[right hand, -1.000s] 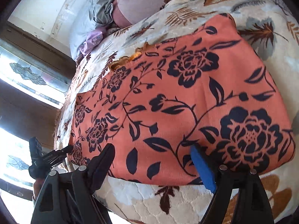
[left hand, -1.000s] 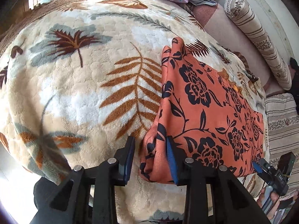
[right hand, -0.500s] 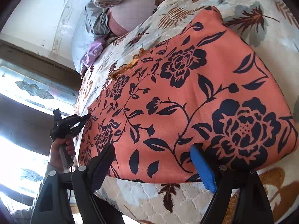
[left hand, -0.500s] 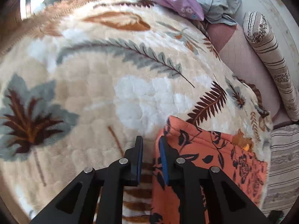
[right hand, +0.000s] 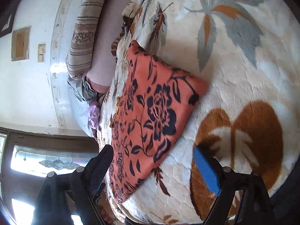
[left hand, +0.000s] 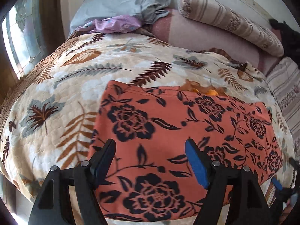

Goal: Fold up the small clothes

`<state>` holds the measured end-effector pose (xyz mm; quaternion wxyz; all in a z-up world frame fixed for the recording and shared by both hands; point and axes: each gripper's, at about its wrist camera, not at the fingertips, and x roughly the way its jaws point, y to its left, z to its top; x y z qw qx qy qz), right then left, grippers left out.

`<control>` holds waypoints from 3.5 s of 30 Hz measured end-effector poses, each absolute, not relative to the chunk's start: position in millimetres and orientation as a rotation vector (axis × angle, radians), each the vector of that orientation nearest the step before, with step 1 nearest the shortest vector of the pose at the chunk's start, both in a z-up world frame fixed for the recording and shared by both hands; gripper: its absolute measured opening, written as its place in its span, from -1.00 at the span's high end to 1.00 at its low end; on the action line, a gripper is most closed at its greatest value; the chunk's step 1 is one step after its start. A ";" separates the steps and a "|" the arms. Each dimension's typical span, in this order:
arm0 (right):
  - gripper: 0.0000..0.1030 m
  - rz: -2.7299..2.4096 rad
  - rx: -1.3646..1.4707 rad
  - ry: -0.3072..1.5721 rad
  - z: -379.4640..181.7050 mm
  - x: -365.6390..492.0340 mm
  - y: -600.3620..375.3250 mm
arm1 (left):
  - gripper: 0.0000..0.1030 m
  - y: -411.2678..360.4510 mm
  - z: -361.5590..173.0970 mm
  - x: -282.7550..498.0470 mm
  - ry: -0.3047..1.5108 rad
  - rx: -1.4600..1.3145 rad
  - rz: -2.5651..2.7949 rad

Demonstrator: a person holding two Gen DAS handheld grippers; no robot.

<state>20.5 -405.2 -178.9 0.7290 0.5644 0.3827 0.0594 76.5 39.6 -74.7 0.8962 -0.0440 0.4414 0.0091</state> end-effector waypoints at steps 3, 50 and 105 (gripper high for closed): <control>-0.73 0.100 1.303 0.851 -187.5 44.1 -416.5 | -0.49 9.5 -86.3 83.1 0.933 -0.061 -0.002; 0.59 0.600 0.396 1.101 -149.3 126.5 -63.9 | -0.72 164.8 -76.0 96.9 0.937 -0.859 -0.335; -0.50 0.879 0.233 1.028 -132.4 42.0 -35.9 | 0.42 198.6 -81.1 117.1 1.044 -0.618 -0.273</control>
